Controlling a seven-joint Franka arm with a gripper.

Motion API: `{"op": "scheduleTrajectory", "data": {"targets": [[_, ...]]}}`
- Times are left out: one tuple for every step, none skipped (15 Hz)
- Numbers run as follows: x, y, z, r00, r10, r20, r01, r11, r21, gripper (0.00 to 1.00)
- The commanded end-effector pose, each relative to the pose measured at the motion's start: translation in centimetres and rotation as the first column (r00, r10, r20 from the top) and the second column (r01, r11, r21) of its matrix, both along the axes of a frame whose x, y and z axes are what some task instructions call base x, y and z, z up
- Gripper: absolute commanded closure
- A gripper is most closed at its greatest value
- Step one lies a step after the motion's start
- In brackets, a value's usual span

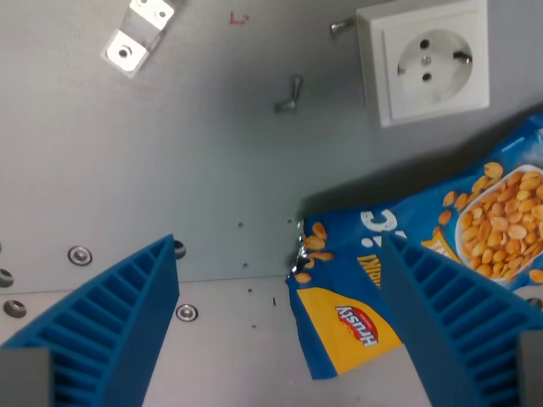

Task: Move in base negative x

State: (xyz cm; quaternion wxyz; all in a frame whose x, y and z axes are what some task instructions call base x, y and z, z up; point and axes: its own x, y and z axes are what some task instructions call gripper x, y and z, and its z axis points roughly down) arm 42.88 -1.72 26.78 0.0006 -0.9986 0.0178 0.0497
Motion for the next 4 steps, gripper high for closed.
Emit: {"op": "scheduleTrajectory", "data": {"targets": [[-2.5, -0.4, 0.4, 0.996, 0.003, 0.086, -0.002, 1.000, -0.007, 0.00], [-3.0, -0.4, 0.3, 0.996, 0.003, 0.086, -0.002, 1.000, -0.007, 0.00], [-3.5, -0.5, 0.2, 0.996, 0.003, 0.086, -0.002, 1.000, -0.007, 0.00], [-4.0, -0.5, 0.1, 0.996, 0.003, 0.086, -0.002, 1.000, -0.007, 0.00]]}}
